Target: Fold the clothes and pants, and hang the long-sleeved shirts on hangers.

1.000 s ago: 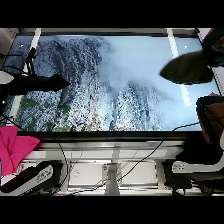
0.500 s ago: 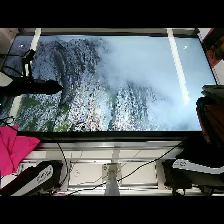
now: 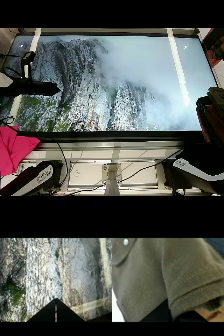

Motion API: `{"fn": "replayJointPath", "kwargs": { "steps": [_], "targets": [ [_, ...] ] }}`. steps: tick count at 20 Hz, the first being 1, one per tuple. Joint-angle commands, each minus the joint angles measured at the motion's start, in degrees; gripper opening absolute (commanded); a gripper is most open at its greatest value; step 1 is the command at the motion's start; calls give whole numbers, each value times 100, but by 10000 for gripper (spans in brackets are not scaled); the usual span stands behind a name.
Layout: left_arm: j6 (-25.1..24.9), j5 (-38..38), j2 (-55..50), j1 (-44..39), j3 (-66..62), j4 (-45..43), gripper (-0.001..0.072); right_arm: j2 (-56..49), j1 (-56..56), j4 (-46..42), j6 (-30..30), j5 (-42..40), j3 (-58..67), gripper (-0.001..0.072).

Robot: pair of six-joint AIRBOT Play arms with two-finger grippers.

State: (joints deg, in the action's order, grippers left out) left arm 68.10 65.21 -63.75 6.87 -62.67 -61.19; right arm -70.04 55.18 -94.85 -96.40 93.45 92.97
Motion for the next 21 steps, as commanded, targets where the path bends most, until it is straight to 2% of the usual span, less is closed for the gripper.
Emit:
{"fn": "replayJointPath", "kwargs": {
  "steps": [1, 2, 3, 4, 5, 9, 13, 17, 21],
  "targets": [
    [0, -4, 4, 0, 0, -26, 40, 181, 55, -50, 4, 103, -310, 18],
    [0, -4, 4, 0, 0, -26, 40, 195, 55, -92, 4, 66, -310, 26],
    [0, -4, 4, 0, 0, -26, 40, 221, 55, -146, 2, -96, -310, 173],
    [0, -4, 4, 0, 0, -26, 40, 251, 55, -149, 4, -291, -310, 528],
    [0, -2, 4, 0, 0, -26, 40, 262, 55, -144, 24, -367, -310, 695],
    [0, -4, 4, 0, 0, -26, 40, 260, 52, -85, 0, -651, -310, 696],
    [0, -2, 4, 0, 0, -26, 40, 232, 48, 643, 31, -1080, -310, 695],
    [0, -4, 4, 0, 0, -26, 41, 229, -334, 1499, 1340, -1438, -310, 695],
    [0, -4, 4, 0, 0, -26, 40, 229, -1440, 1429, 1759, -1871, -308, 695]
  ]
}}
